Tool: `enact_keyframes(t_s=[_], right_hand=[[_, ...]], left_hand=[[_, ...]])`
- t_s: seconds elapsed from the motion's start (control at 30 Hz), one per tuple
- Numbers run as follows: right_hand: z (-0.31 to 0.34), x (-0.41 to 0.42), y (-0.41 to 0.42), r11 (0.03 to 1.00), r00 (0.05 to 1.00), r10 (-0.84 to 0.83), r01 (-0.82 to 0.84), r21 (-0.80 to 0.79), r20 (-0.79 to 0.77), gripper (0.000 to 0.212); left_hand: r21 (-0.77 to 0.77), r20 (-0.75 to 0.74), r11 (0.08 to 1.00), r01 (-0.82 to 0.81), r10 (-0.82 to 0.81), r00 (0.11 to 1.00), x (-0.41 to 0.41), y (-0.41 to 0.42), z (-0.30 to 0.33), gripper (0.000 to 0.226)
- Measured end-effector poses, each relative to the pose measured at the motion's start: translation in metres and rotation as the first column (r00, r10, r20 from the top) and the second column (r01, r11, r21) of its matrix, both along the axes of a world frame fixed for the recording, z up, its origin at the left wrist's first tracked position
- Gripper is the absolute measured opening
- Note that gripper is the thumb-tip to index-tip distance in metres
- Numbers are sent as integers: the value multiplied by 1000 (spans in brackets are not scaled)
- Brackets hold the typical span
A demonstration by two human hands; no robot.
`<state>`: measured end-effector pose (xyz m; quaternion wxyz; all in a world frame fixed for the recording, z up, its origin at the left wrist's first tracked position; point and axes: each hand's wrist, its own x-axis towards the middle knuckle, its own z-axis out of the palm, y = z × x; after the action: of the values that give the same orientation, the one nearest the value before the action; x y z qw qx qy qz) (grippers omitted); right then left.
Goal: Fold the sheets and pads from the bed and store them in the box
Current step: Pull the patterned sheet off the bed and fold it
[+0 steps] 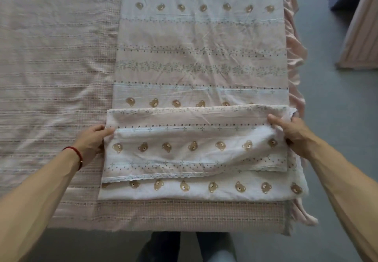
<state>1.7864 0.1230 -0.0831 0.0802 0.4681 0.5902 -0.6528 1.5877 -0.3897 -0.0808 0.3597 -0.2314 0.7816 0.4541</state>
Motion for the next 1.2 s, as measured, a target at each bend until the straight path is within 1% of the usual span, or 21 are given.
enact_keyframes(t_s=[0.07, 0.1, 0.13, 0.23, 0.33, 0.4, 0.47, 0.5, 0.6, 0.67, 0.7, 0.77, 0.8, 0.83, 0.87, 0.93, 0.97, 1.03, 1.07, 1.13, 1.2], right_hand=[[-3, -5, -4, 998, 997, -60, 60, -17, -47, 40], [-3, -7, -6, 998, 996, -64, 64, -9, -64, 36], [-1, -9, -6, 998, 996, -62, 61, -10, -66, 31], [-6, -7, -5, 997, 998, -65, 64, 42, 10, 23], [-8, -5, -5, 995, 996, -83, 84, 49, -22, 15], [-6, -1, -6, 999, 998, -47, 47, -1, -32, 23], [-4, 6, -5, 995, 999, -7, 3, -101, -41, 40], [-3, 11, -4, 992, 999, 30, -35, -123, -45, 49], [-4, 34, -9, 987, 993, 121, -119, -109, 4, 77], [0, 44, -18, 992, 995, 99, -97, -76, 33, 86], [2, 48, -21, 996, 996, 81, -80, -44, 33, 81], [6, 51, -27, 998, 996, 67, -66, -18, 53, 47], [5, 52, -30, 998, 994, 69, -69, 3, 85, 34], [3, 55, -32, 996, 989, 74, -78, 32, 125, 28], [-1, 58, -33, 995, 985, 71, -81, 57, 157, 26], [-3, 60, -35, 992, 985, 73, -88, 92, 159, 23], [-3, 62, -35, 988, 984, 83, -101, 113, 156, 22], [-4, 63, -34, 973, 978, 127, -155, 171, 163, 21], [-5, 65, -33, 961, 974, 140, -177, 212, 178, 22], [-8, 65, -35, 924, 965, 136, -206, 322, 226, 27], [-5, 64, -42, 844, 936, 160, -294, 448, 312, 35]], left_hand=[[87, 78, 996, -13, 6, 997, -12, 5, 5, 37], [136, 88, 990, -34, 22, 996, -20, 9, 6, 40], [161, 72, 984, -70, 59, 996, -28, 13, 6, 37], [178, -18, 966, -189, 195, 981, -47, 28, 0, 14], [181, -74, 952, -246, 262, 962, -51, 33, -10, 11], [239, -60, 939, -246, 267, 962, -44, 31, -13, 22], [318, -7, 921, -225, 240, 971, -32, 26, -10, 41], [329, -7, 927, -181, 194, 981, -24, 23, -7, 44], [233, -50, 972, -12, 25, 998, 0, 9, -4, 44], [195, -82, 981, 17, -1, 997, 15, 1, -5, 34], [189, -112, 982, 17, 4, 994, 22, -1, -4, 26], [130, -183, 991, 11, 13, 983, 28, -3, -5, 16], [92, -221, 996, 12, 9, 975, 30, -3, -6, 19], [75, -234, 997, 0, 17, 972, 33, -2, -7, 28], [79, -220, 996, -32, 49, 974, 35, -3, -9, 37], [72, -150, 994, -78, 88, 985, 37, -6, -11, 42], [66, -113, 998, -26, 33, 993, 39, -9, -10, 39], [9, -81, 985, 172, -170, 982, 45, -12, -8, 30], [-43, -87, 977, 210, -213, 973, 48, -14, -9, 29], [-74, -132, 986, 151, -160, 978, 52, -17, -12, 31], [-141, -188, 974, 177, -202, 961, 54, -15, -14, 32]])
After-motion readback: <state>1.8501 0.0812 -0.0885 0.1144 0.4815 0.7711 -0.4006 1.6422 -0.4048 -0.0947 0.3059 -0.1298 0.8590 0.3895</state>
